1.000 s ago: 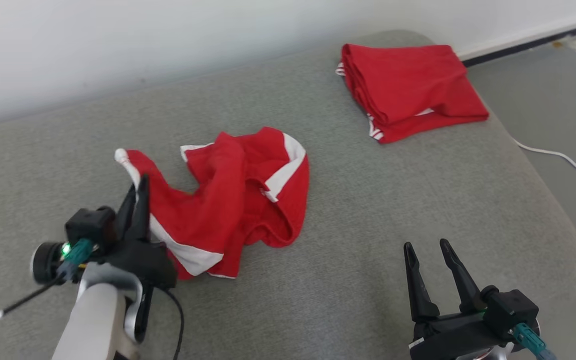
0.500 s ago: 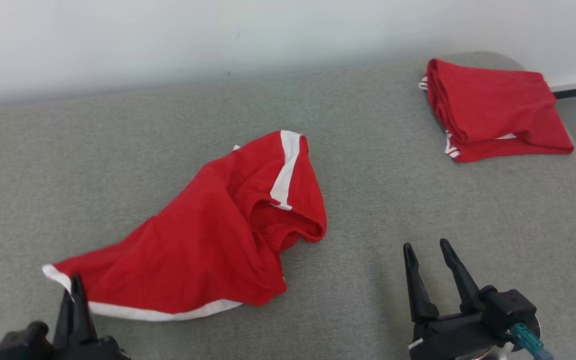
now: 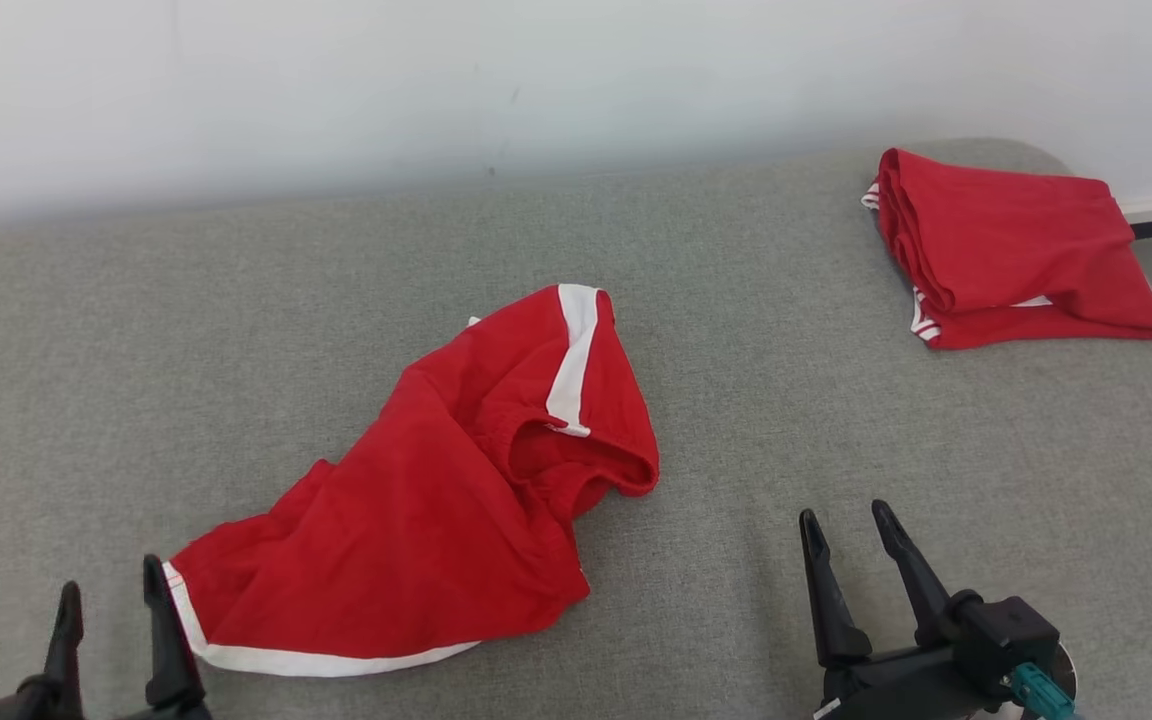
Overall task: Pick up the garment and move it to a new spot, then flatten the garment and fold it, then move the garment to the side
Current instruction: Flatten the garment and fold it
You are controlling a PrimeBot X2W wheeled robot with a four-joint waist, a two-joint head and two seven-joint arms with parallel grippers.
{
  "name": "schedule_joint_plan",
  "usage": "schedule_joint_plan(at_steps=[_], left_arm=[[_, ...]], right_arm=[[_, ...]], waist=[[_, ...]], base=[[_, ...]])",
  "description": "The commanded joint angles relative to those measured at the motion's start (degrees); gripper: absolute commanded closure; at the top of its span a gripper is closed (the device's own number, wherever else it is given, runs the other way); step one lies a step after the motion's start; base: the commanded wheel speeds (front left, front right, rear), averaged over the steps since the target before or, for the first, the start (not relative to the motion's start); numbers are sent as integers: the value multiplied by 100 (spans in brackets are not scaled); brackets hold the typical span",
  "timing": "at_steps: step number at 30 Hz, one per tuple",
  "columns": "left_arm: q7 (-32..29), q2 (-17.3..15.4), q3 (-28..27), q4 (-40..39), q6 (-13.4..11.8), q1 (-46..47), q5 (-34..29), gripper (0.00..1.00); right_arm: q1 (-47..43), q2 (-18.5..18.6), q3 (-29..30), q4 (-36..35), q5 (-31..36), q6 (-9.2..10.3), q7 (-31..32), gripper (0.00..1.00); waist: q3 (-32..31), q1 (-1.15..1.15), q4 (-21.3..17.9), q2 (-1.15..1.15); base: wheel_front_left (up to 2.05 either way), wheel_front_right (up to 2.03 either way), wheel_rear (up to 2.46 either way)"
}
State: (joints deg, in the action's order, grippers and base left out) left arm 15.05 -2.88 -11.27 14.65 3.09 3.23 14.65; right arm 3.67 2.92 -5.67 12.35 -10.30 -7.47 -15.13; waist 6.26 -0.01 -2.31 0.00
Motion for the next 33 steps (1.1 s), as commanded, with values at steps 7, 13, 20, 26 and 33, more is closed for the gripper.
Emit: schedule_joint_plan(at_steps=[7,13,20,26,33], left_arm=[[17,4,-9,-660,-59,-621,-399,0],[17,0,206,-415,-198,-1022,-529,0],[17,1,405,-426,-245,-997,-537,0],[17,2,580,-501,-218,-772,-650,0],[17,2,692,-560,-252,-698,-618,0]], right_arm=[[-112,-7,-246,217,51,-8,1,0],[62,-5,-857,533,7,-8,0,0],[704,34,-1823,1549,-87,-8,1,0],[1426,116,-2338,2527,-338,-8,0,0],[1868,108,-2700,3132,-776,-8,1,100]], waist=[[-130,1,159,0],[-178,1,318,0],[-101,1,613,0],[0,1,868,0],[16,1,985,0]], base=[[0,0,0],[0,0,0],[0,0,0],[0,0,0],[0,0,0]])
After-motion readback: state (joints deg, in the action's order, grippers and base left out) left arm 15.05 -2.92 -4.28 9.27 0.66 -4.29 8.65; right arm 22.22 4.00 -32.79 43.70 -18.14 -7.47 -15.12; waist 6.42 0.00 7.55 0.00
